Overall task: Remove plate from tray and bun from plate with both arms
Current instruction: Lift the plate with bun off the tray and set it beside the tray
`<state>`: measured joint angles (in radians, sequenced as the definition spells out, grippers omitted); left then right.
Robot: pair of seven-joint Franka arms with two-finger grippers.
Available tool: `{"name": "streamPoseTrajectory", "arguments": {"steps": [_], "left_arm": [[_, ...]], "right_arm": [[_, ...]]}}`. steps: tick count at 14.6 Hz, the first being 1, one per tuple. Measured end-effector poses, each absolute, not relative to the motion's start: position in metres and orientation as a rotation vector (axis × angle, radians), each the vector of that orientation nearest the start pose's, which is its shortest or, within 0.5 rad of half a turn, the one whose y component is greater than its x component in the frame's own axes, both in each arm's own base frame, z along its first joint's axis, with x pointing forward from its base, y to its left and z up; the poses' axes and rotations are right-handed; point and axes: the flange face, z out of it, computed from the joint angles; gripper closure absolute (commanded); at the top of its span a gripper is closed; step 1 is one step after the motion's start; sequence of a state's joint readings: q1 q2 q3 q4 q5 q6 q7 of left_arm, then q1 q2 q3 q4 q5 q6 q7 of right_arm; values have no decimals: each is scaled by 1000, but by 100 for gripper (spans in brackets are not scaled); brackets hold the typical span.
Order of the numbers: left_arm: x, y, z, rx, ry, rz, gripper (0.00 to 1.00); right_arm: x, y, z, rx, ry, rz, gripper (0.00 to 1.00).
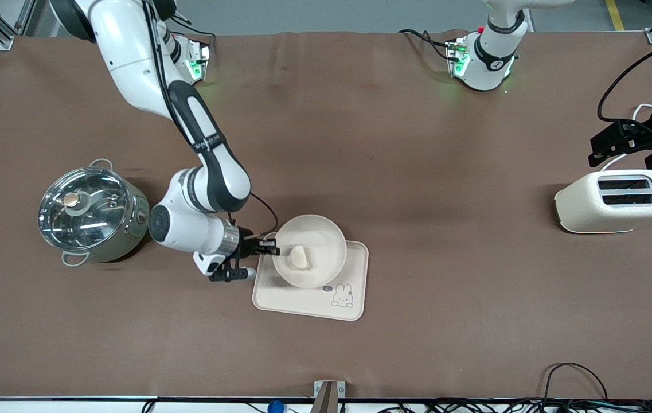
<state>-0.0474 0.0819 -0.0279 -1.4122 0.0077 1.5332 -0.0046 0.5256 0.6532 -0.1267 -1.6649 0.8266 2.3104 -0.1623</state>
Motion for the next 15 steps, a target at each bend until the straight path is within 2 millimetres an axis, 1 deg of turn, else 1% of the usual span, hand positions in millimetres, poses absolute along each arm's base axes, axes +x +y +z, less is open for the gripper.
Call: {"name": "streamPoseTrajectory", "arguments": {"steps": [2,3,5,6,8,10,11,13,15], "left_arm": [[575,-42,649,-3135,110,-62,0],[575,-42,649,-3135,110,-62,0],[575,-42,649,-3135,110,-62,0],[575,-42,649,-3135,110,-61,0],[575,-42,649,-3135,111,-59,0],[575,-43,648,-3135,112,-58,0],[575,-43,648,-3135,112,-57,0],[576,-42,648,-3135,111,-56,0],[576,-42,647,-3135,110,-56,0]], "right_arm": [[592,275,232,-2580,-55,104,100],[576,270,227,-2558,-74,121,100],[546,266,210,-2555,-115,137,100],[533,269,200,-2573,-129,130,100],[512,286,188,-2597,-132,106,100],[497,308,186,-2582,-127,91,100],[492,316,186,-2581,-130,81,100],[490,321,187,-2583,-138,70,100],[493,316,186,-2585,-147,62,100]]}}
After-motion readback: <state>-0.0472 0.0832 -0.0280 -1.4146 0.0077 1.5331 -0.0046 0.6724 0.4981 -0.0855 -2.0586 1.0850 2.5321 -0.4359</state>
